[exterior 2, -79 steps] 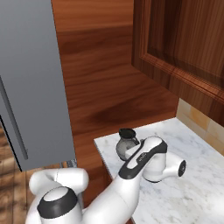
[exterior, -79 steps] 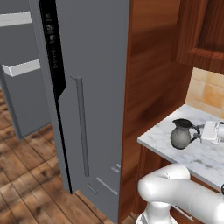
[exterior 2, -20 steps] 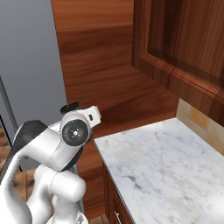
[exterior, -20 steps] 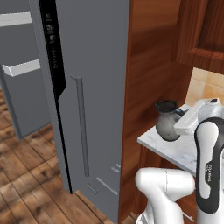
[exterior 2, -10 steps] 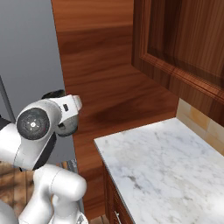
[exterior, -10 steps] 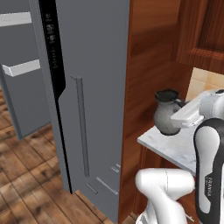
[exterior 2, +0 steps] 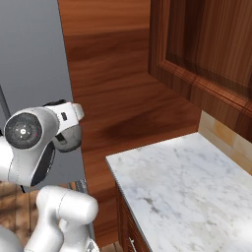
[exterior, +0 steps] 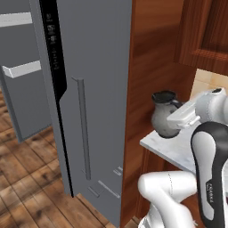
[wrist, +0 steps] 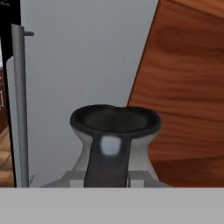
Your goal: Move the tupperware and orange from the top shelf to the second highest shelf to make space. Then, place the pitcher from the counter on the cleared top shelf.
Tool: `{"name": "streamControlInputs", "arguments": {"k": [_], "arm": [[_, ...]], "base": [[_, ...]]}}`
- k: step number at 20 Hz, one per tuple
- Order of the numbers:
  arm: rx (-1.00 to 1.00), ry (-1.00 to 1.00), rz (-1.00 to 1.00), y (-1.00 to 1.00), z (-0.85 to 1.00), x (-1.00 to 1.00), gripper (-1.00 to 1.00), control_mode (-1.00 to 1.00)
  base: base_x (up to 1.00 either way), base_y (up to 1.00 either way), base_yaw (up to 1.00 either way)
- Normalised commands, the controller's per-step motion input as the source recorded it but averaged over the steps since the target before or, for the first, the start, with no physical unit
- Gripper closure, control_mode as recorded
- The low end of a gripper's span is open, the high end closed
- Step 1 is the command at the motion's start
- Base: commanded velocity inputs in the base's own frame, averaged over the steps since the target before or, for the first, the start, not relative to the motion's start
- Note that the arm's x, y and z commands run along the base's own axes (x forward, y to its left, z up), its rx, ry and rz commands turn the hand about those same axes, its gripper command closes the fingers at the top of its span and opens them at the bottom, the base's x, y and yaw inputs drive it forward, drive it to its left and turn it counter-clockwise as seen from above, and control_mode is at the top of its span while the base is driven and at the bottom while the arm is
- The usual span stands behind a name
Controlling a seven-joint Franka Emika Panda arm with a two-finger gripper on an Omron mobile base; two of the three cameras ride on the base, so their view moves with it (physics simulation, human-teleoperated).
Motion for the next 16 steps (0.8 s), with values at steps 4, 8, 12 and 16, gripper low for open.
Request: {"name": "streamControlInputs", "arguments": {"k": [4,8,12,16], "arm": [[-0.01,0.0,0.0,0.21,0.0,0.0,1.0,-1.0],[-0.02,0.0,0.0,0.22,0.02,0.0,1.0,-1.0],[0.0,0.0,0.0,0.05,0.02,0.0,1.0,1.0],[0.0,0.0,0.0,0.0,0.0,0.0,1.0,1.0]], "base": [[0.0,0.0,0.0],[0.0,0.0,0.0],[0.0,0.01,0.0],[-0.12,0.0,0.02]]}}
